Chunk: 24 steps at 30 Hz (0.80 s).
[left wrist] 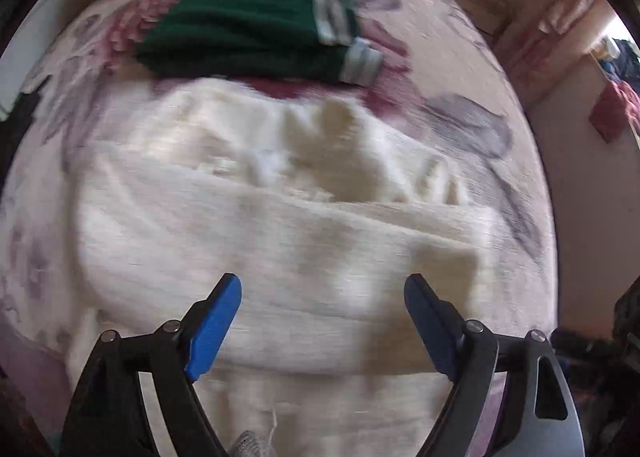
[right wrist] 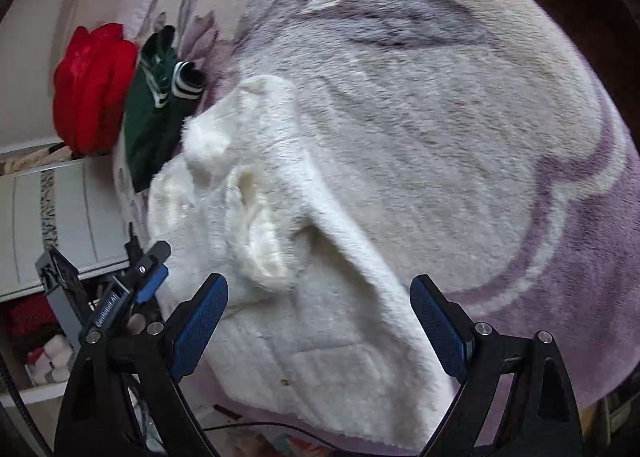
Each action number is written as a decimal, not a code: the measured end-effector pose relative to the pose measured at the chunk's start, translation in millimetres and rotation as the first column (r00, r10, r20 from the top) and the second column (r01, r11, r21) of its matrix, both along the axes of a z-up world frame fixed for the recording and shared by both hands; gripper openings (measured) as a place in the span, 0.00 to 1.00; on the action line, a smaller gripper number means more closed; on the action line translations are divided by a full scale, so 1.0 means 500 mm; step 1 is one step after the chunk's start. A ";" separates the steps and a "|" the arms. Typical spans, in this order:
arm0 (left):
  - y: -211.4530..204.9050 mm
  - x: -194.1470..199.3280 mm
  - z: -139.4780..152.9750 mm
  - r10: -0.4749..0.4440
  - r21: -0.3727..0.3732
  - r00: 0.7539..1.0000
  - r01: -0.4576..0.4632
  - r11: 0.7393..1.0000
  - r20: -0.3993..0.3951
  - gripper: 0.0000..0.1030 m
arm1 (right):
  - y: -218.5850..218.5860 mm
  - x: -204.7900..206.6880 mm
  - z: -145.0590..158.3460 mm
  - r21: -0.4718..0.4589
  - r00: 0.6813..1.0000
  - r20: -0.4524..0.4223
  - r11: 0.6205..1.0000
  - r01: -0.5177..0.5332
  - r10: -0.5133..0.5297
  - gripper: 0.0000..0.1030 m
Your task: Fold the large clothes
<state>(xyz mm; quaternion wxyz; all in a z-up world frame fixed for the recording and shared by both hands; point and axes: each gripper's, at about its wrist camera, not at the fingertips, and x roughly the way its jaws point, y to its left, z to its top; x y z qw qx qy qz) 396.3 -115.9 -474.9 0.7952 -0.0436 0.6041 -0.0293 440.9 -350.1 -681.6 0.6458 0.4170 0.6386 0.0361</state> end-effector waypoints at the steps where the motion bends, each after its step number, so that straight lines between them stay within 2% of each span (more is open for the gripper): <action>1: 0.039 0.005 -0.004 0.022 0.034 1.000 -0.022 0.999 0.002 0.80 | 0.021 0.014 -0.003 0.015 1.000 0.009 1.000 -0.013 0.013 0.91; 3: 0.128 0.009 -0.018 0.070 0.129 0.998 -0.070 0.989 0.005 0.80 | 0.071 0.048 -0.030 0.014 0.999 0.006 0.999 -0.047 0.047 0.91; 5: 0.213 0.014 -0.042 0.126 0.220 0.992 -0.124 0.968 0.008 0.80 | 0.103 0.084 -0.062 0.016 0.997 -0.018 0.997 -0.073 0.073 0.91; 7: 0.292 0.025 -0.070 0.181 0.265 0.983 -0.176 0.948 0.004 0.80 | 0.153 0.117 -0.089 0.068 0.993 -0.027 0.991 -0.112 0.114 0.86; 9: 0.348 0.043 -0.101 0.219 0.282 0.976 -0.208 0.937 -0.008 0.80 | 0.196 0.145 -0.093 0.063 0.987 -0.025 0.985 -0.158 0.160 0.45; 10: 0.367 0.053 -0.118 0.233 0.294 0.972 -0.216 0.931 -0.023 0.80 | 0.208 0.153 -0.085 0.008 0.983 -0.028 0.983 -0.183 0.184 0.34; 11: 0.381 0.062 -0.129 0.246 0.298 0.968 -0.224 0.928 -0.039 0.80 | 0.215 0.162 -0.070 -0.060 0.981 -0.010 0.979 -0.195 0.195 0.06; 14: 0.394 0.071 -0.142 0.247 0.244 0.967 -0.227 0.943 -0.055 0.80 | 0.205 0.184 -0.032 -0.158 0.986 0.029 0.974 -0.160 0.167 0.06; 16: 0.392 0.074 -0.169 0.237 0.248 0.967 -0.209 0.946 -0.090 0.81 | 0.195 0.198 -0.004 -0.233 0.987 0.061 0.964 -0.132 0.150 0.06; 17: 0.391 0.079 -0.188 0.235 0.256 0.965 -0.200 0.946 -0.115 0.83 | 0.192 0.207 -0.007 -0.254 0.987 0.045 0.957 -0.140 0.157 0.06; 19: 0.397 0.084 -0.219 0.243 0.260 0.957 -0.196 0.945 -0.160 0.85 | 0.196 0.222 -0.050 -0.274 0.971 -0.112 0.933 -0.234 0.210 0.07; 20: 0.402 0.086 -0.217 0.254 0.244 0.953 -0.210 0.947 -0.166 0.85 | 0.196 0.225 -0.080 -0.243 0.957 -0.200 0.936 -0.256 0.210 0.08; 21: 0.403 0.088 -0.206 0.253 0.243 0.952 -0.208 0.947 -0.170 0.85 | 0.191 0.223 -0.087 -0.220 0.955 -0.231 0.946 -0.237 0.185 0.14; 22: 0.399 0.090 -0.192 0.242 0.260 0.956 -0.194 0.946 -0.166 0.85 | 0.185 0.221 -0.078 -0.207 0.956 -0.250 0.956 -0.207 0.153 0.15; 24: 0.383 0.092 -0.147 0.213 0.317 0.969 -0.164 0.934 -0.125 0.85 | 0.181 0.225 -0.019 -0.245 0.964 -0.227 0.951 -0.191 0.135 0.17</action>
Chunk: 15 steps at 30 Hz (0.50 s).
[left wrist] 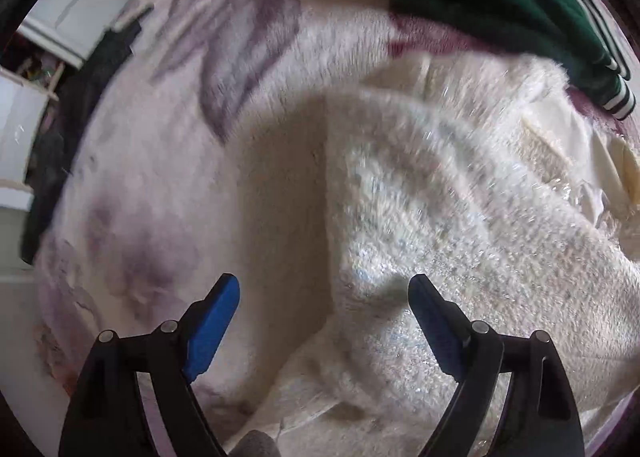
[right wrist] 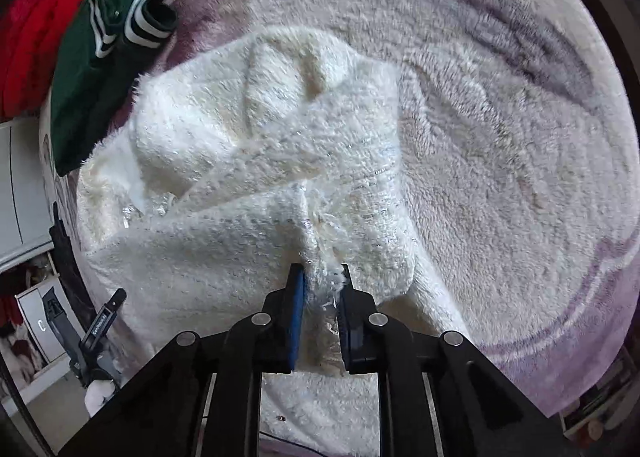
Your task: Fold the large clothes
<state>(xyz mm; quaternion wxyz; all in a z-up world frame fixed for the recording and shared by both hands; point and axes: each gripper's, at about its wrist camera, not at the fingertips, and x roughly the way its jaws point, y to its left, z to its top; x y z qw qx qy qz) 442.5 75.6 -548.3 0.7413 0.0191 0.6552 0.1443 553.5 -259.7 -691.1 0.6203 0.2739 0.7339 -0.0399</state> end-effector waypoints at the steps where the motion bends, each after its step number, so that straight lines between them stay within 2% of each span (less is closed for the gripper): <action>1: -0.010 0.003 0.023 -0.019 0.035 1.000 0.019 0.999 0.024 0.85 | 0.000 0.001 0.035 -0.031 0.999 0.032 1.000 0.002 -0.001 0.17; 2: -0.022 0.007 0.043 -0.041 0.059 0.998 0.038 0.998 0.049 0.85 | 0.004 0.004 0.084 -0.064 0.996 0.088 0.998 0.009 -0.003 0.17; 4: -0.049 0.028 0.065 -0.086 0.102 0.994 0.079 0.992 0.065 0.85 | 0.025 0.018 0.145 -0.061 0.985 0.174 0.998 0.017 -0.006 0.19; 5: -0.067 0.045 0.065 -0.108 0.122 0.992 0.099 0.988 0.071 0.85 | 0.044 0.029 0.161 -0.028 0.980 0.197 1.000 0.012 -0.006 0.28; 6: -0.080 0.058 0.060 -0.118 0.127 0.990 0.108 0.986 0.072 0.85 | 0.072 0.048 0.160 0.034 0.979 0.202 0.999 -0.007 0.000 0.41; 8: -0.098 0.091 0.037 -0.128 0.089 0.991 0.123 0.988 0.050 0.85 | 0.118 0.086 0.138 0.072 0.981 0.192 0.997 -0.031 0.017 0.43; 9: -0.107 0.106 0.021 -0.137 0.073 0.990 0.134 0.988 0.032 0.85 | 0.143 0.112 0.121 0.055 0.980 0.196 0.997 -0.047 0.036 0.43; 11: -0.128 0.139 0.001 -0.171 0.068 0.985 0.170 0.983 0.010 0.85 | 0.186 0.166 0.076 -0.032 0.975 0.180 0.991 -0.128 0.132 0.47; 12: -0.136 0.149 -0.010 -0.192 0.077 0.981 0.192 0.978 0.001 0.85 | 0.207 0.194 0.044 -0.095 0.971 0.141 0.979 -0.182 0.195 0.52; 15: -0.157 0.170 -0.030 -0.244 0.112 0.970 0.244 0.963 -0.012 0.85 | 0.256 0.246 -0.048 -0.210 0.940 0.029 0.922 -0.326 0.339 0.51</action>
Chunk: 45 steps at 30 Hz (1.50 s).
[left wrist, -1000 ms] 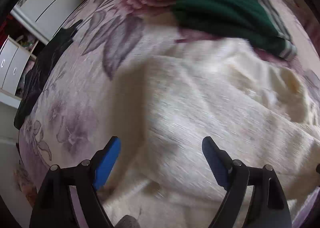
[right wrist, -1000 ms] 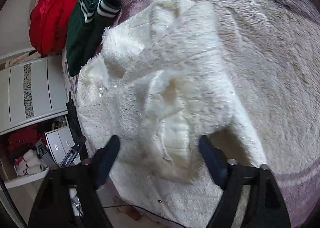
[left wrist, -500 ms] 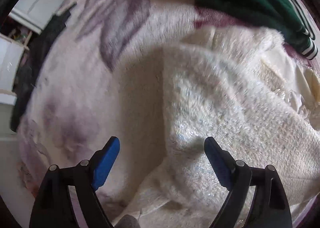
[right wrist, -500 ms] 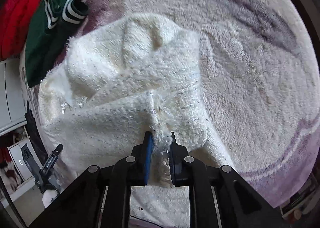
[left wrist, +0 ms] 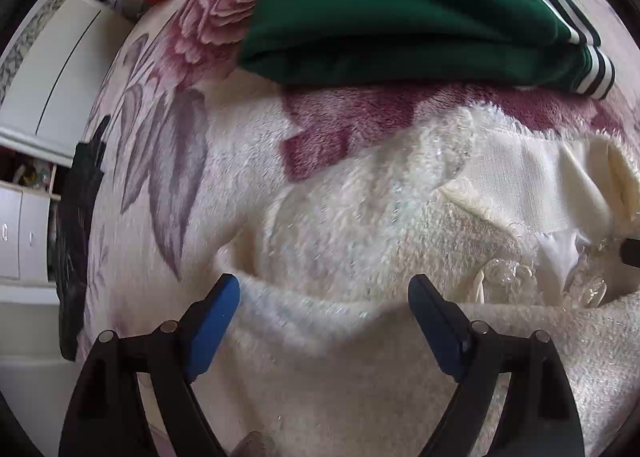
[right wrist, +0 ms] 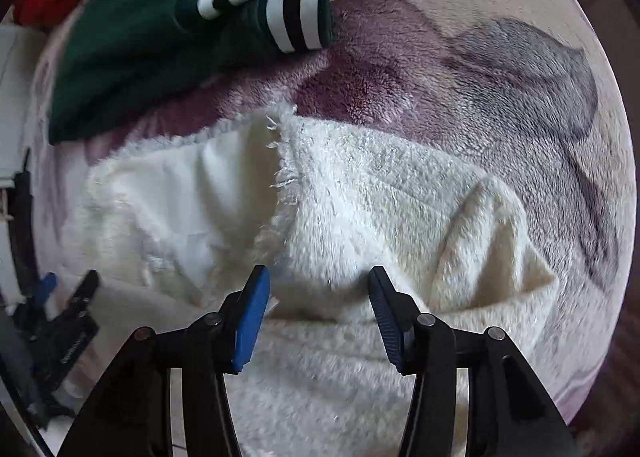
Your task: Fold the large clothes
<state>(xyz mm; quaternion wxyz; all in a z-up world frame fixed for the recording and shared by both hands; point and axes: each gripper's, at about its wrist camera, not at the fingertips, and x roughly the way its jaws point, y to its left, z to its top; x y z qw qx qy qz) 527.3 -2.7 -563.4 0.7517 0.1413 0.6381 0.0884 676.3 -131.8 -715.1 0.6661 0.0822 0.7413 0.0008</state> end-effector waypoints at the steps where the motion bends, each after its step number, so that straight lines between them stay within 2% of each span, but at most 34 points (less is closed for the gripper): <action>1: -0.007 0.003 -0.006 -0.014 0.010 1.000 0.014 1.000 -0.001 0.85 | 0.010 0.005 -0.017 -0.009 1.000 -0.009 1.000 -0.029 0.029 0.47; 2: -0.010 0.006 -0.005 -0.023 0.015 1.000 0.023 1.000 0.002 0.85 | 0.014 0.005 -0.022 0.000 0.999 0.012 0.999 -0.034 0.034 0.19; 3: -0.014 0.010 -0.007 -0.031 0.016 1.000 0.031 0.999 0.004 0.85 | 0.018 0.005 -0.024 -0.008 0.998 0.036 0.999 -0.041 0.041 0.11; 5: -0.017 0.015 -0.011 -0.034 0.022 0.999 0.034 0.999 0.006 0.85 | 0.020 0.007 -0.019 -0.030 0.997 0.066 0.998 -0.049 0.051 0.08; 10: -0.018 0.042 -0.003 -0.024 0.018 0.999 0.023 1.000 0.031 0.85 | -0.021 0.036 0.054 -0.017 0.977 0.209 0.999 0.043 -0.038 0.07; 11: -0.019 0.047 0.002 -0.023 0.025 0.999 0.022 0.999 0.039 0.85 | -0.025 0.049 0.049 0.009 0.982 0.186 0.999 0.036 -0.037 0.07; 13: -0.020 0.050 0.011 -0.023 0.031 0.999 0.021 0.999 0.049 0.85 | -0.040 0.074 0.007 0.070 0.998 0.029 0.996 0.051 -0.054 0.08; 14: -0.016 0.049 0.020 -0.020 0.040 0.998 0.017 0.999 0.060 0.85 | -0.049 0.075 0.005 0.080 0.998 -0.002 0.995 0.066 -0.066 0.10; 16: -0.001 0.044 0.041 -0.007 0.057 0.995 0.001 0.998 0.100 0.85 | -0.070 0.075 0.031 0.123 0.996 -0.006 0.988 0.093 -0.093 0.20; 18: 0.014 0.038 0.049 0.009 0.077 0.992 -0.018 0.997 0.125 0.85 | -0.090 0.051 0.101 0.210 0.985 0.096 0.970 0.122 -0.145 0.48; 20: 0.017 0.036 0.035 0.000 0.112 0.993 -0.014 0.994 0.120 0.85 | -0.092 0.019 0.150 0.320 0.967 0.167 0.938 0.131 -0.192 0.59; 21: 0.017 0.034 0.022 -0.007 0.135 0.993 -0.008 0.991 0.114 0.85 | -0.085 0.004 0.157 0.367 0.964 0.178 0.922 0.120 -0.196 0.61; 22: 0.014 0.032 0.012 -0.015 0.161 0.994 -0.002 0.987 0.108 0.85 | -0.063 -0.005 0.147 0.429 0.972 0.162 0.899 0.086 -0.171 0.61; 24: 0.013 0.027 -0.003 -0.026 0.191 0.994 0.006 0.982 0.102 0.85 | -0.011 -0.009 0.095 0.484 0.989 0.084 0.873 0.068 -0.123 0.61; 27: 0.020 0.022 -0.014 -0.017 0.189 0.995 -0.002 0.982 0.099 0.85 | 0.042 -0.015 -0.009 0.545 0.991 -0.049 0.828 0.128 -0.121 0.59; 31: 0.033 0.016 -0.029 0.000 0.174 0.997 -0.014 0.985 0.082 0.85 | 0.093 -0.007 -0.105 0.563 0.989 -0.122 0.815 0.136 -0.080 0.58; 32: 0.035 0.014 -0.029 -0.002 0.164 0.996 -0.013 0.986 0.091 0.85 | 0.104 -0.002 -0.111 0.560 0.991 -0.113 0.820 0.119 -0.067 0.49; 33: 0.037 0.012 -0.028 -0.002 0.161 0.996 -0.013 0.987 0.092 0.85 | 0.113 0.001 -0.107 0.552 0.995 -0.083 0.829 0.089 -0.052 0.12; 35: 0.042 0.008 -0.020 -0.004 0.155 0.995 -0.012 0.988 0.101 0.85 | 0.151 0.004 -0.095 0.513 1.000 -0.022 0.859 -0.006 0.020 0.13; 37: 0.046 0.006 -0.015 -0.003 0.141 0.995 -0.011 0.990 0.104 0.85 | 0.166 0.003 -0.068 0.433 0.997 0.057 0.899 -0.071 0.051 0.13; 40: 0.049 0.004 0.001 -0.005 0.126 0.994 -0.009 0.992 0.112 0.85 | 0.154 0.013 -0.040 0.372 0.994 0.106 0.927 -0.038 -0.002 0.12; 41: 0.049 0.002 0.008 -0.007 0.119 0.993 -0.007 0.993 0.115 0.85 | 0.157 0.017 -0.045 0.378 0.996 0.089 0.925 -0.036 0.003 0.13; 43: 0.049 -0.011 0.030 -0.010 0.095 0.993 -0.002 0.995 0.121 0.85 | 0.146 0.026 -0.066 0.429 1.000 -0.015 0.903 0.007 -0.001 0.15; 44: 0.049 -0.024 0.051 -0.010 0.076 0.991 -0.001 0.997 0.136 0.85 | 0.138 0.030 -0.074 0.466 0.999 -0.050 0.884 0.038 -0.016 0.17; 45: 0.049 -0.037 0.068 -0.009 0.065 0.989 -0.001 0.998 0.150 0.85 | 0.109 0.022 -0.058 0.523 0.996 -0.073 0.849 0.077 -0.045 0.19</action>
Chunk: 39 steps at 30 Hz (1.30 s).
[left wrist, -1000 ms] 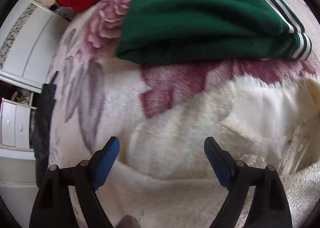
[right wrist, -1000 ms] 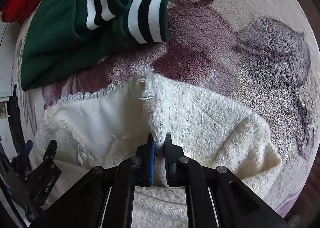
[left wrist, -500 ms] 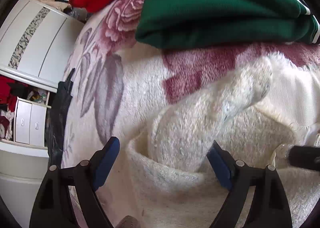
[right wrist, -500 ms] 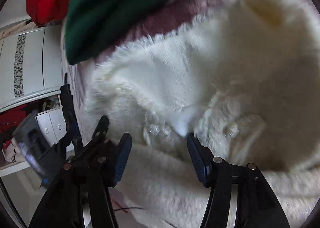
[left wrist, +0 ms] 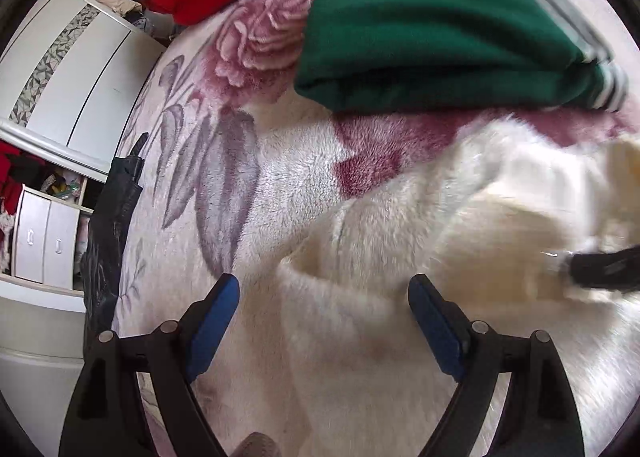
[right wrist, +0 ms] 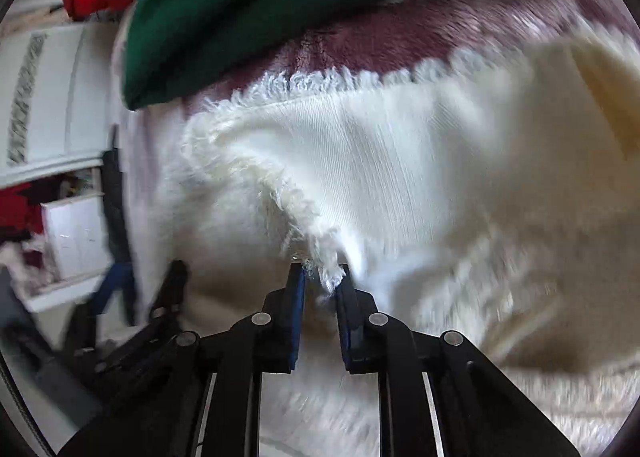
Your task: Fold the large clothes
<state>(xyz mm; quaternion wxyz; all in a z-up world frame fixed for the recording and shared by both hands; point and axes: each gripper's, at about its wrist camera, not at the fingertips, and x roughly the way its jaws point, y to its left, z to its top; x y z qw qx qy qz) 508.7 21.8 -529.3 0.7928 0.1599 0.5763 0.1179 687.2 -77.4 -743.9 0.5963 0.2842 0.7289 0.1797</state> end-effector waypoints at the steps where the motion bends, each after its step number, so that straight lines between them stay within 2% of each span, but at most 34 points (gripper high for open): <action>1: 0.000 -0.019 0.022 -0.002 -0.019 1.000 0.002 1.000 0.016 0.85 | -0.035 -0.013 0.028 0.027 0.999 0.008 0.999 0.035 -0.035 0.20; 2: -0.001 -0.036 0.039 -0.004 -0.039 1.000 0.005 0.999 0.026 0.85 | -0.081 -0.032 0.066 0.033 0.997 0.030 0.997 0.075 -0.076 0.30; 3: -0.006 -0.058 0.056 -0.007 -0.057 0.999 0.008 0.998 0.034 0.85 | -0.147 -0.062 0.118 0.014 0.991 0.070 0.993 0.114 -0.115 0.48; 5: -0.017 -0.102 0.076 -0.009 -0.090 0.999 0.012 0.996 0.032 0.85 | -0.255 -0.120 0.194 -0.101 0.979 0.135 0.981 0.168 -0.154 0.65; 7: -0.038 -0.147 0.076 -0.016 -0.117 1.000 0.016 0.993 0.005 0.85 | -0.355 -0.192 0.252 -0.280 0.974 0.169 0.941 0.191 -0.148 0.66; 8: -0.048 -0.163 0.071 -0.020 -0.123 1.000 0.019 0.992 -0.009 0.85 | -0.400 -0.227 0.261 -0.359 0.981 0.149 0.917 0.174 -0.128 0.66; 10: -0.074 -0.197 0.042 -0.025 -0.140 0.998 0.017 0.990 -0.054 0.85 | -0.446 -0.283 0.243 -0.442 0.994 0.066 0.890 0.109 -0.089 0.66; 13: -0.118 -0.241 -0.016 -0.039 -0.153 0.991 0.020 0.988 -0.128 0.85 | -0.473 -0.350 0.167 -0.485 0.998 -0.060 0.874 -0.016 -0.015 0.66; 16: -0.157 -0.260 -0.061 -0.061 -0.126 0.988 0.043 0.991 -0.141 0.85 | -0.444 -0.353 0.091 -0.497 0.995 -0.073 0.862 -0.101 0.074 0.65; 17: -0.165 -0.261 -0.071 -0.063 -0.117 0.987 0.046 0.992 -0.145 0.85 | -0.430 -0.342 0.069 -0.500 0.993 -0.049 0.858 -0.116 0.105 0.63; 18: -0.173 -0.260 -0.086 -0.061 -0.105 0.985 0.045 0.993 -0.161 0.85 | -0.407 -0.325 0.053 -0.508 0.990 -0.018 0.851 -0.132 0.142 0.46; 20: -0.181 -0.253 -0.107 -0.044 -0.089 0.982 0.028 0.996 -0.184 0.85 | -0.406 -0.300 0.032 -0.595 0.984 0.033 0.795 -0.119 0.172 0.15; 23: -0.185 -0.242 -0.120 -0.019 -0.102 0.979 -0.002 0.995 -0.205 0.85 | -0.495 -0.286 0.015 -0.515 0.996 0.074 0.853 0.083 -0.052 0.16; 24: -0.187 -0.241 -0.119 -0.012 -0.092 0.978 -0.007 0.996 -0.207 0.85 | -0.527 -0.292 0.004 -0.466 0.988 0.066 0.871 0.157 -0.142 0.15; 26: -0.189 -0.240 -0.112 -0.002 -0.074 0.978 -0.014 0.997 -0.209 0.85 | -0.560 -0.306 -0.010 -0.393 0.968 0.039 0.887 0.244 -0.249 0.18; 28: -0.191 -0.241 -0.097 0.014 -0.067 0.980 -0.027 0.997 -0.196 0.85 | -0.600 -0.316 -0.005 -0.340 0.961 0.005 0.903 0.262 -0.277 0.20; 29: -0.192 -0.243 -0.086 0.022 -0.064 0.982 -0.035 0.997 -0.186 0.85 | -0.599 -0.319 0.002 -0.319 0.965 -0.010 0.916 0.245 -0.262 0.26; 32: -0.179 -0.257 -0.048 0.058 -0.049 0.989 -0.065 0.997 -0.139 0.85 | -0.614 -0.326 0.055 -0.298 0.978 0.007 0.933 0.201 -0.208 0.28; 34: -0.156 -0.284 -0.025 0.096 -0.047 0.988 -0.102 0.994 -0.118 0.85 | -0.632 -0.342 0.091 -0.290 0.978 0.020 0.935 0.203 -0.206 0.39; 35: -0.140 -0.302 -0.018 0.118 -0.043 0.986 -0.124 0.991 -0.118 0.85 | -0.637 -0.352 0.111 -0.262 0.976 0.030 0.940 0.217 -0.217 0.48; 37: -0.104 -0.332 -0.013 0.161 -0.031 0.980 -0.166 0.986 -0.119 0.85 | -0.646 -0.379 0.147 -0.140 0.960 0.049 0.950 0.280 -0.276 0.54; 38: -0.082 -0.348 -0.011 0.187 -0.016 0.975 -0.191 0.982 -0.120 0.85 | -0.649 -0.383 0.150 -0.039 0.948 0.038 0.948 0.317 -0.315 0.59; 39: -0.057 -0.364 -0.013 0.213 0.005 0.970 -0.214 0.977 -0.120 0.85 | -0.649 -0.384 0.151 0.060 0.938 0.020 0.937 0.345 -0.347 0.69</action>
